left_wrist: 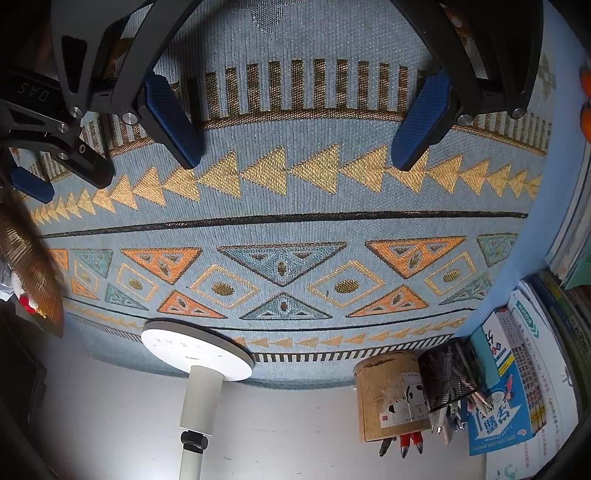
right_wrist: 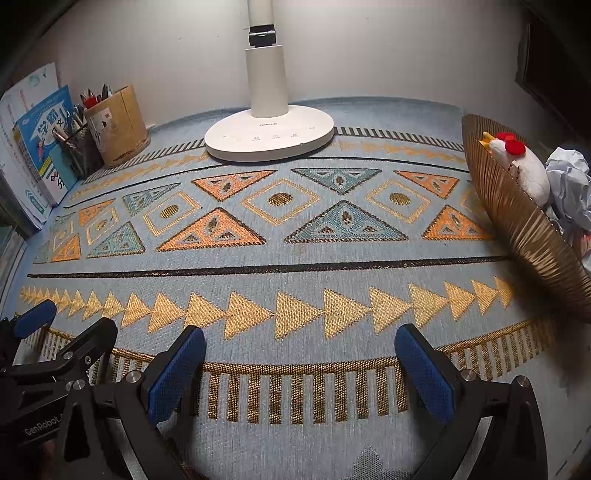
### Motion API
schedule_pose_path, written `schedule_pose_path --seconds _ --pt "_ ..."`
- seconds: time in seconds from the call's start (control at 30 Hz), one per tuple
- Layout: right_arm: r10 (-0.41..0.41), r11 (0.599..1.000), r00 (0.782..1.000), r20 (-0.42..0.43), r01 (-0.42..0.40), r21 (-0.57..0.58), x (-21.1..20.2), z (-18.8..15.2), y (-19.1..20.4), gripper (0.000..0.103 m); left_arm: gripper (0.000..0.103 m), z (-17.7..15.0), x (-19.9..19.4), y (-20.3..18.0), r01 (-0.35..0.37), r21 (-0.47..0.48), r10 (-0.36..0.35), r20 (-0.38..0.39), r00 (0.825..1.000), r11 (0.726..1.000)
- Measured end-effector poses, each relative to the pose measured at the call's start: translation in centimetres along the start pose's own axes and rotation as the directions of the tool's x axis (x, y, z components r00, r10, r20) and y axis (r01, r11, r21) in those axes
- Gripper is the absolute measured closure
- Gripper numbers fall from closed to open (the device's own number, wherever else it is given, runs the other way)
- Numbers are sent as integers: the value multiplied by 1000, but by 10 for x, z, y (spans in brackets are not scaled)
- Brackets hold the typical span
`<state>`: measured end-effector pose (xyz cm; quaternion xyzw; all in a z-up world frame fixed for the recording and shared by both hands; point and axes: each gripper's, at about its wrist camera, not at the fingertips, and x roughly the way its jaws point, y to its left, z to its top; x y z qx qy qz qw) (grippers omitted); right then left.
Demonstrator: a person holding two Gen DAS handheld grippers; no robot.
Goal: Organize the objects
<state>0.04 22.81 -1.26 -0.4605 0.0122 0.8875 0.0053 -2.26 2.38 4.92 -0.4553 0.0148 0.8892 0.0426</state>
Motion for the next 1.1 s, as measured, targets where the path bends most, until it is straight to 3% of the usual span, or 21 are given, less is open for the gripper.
schedule_pose_path --seconds 1.1 --pt "13 1000 1000 7 -13 8 0 0 3 0 0 1 0 1 -1 5 1 -1 1000 1000"
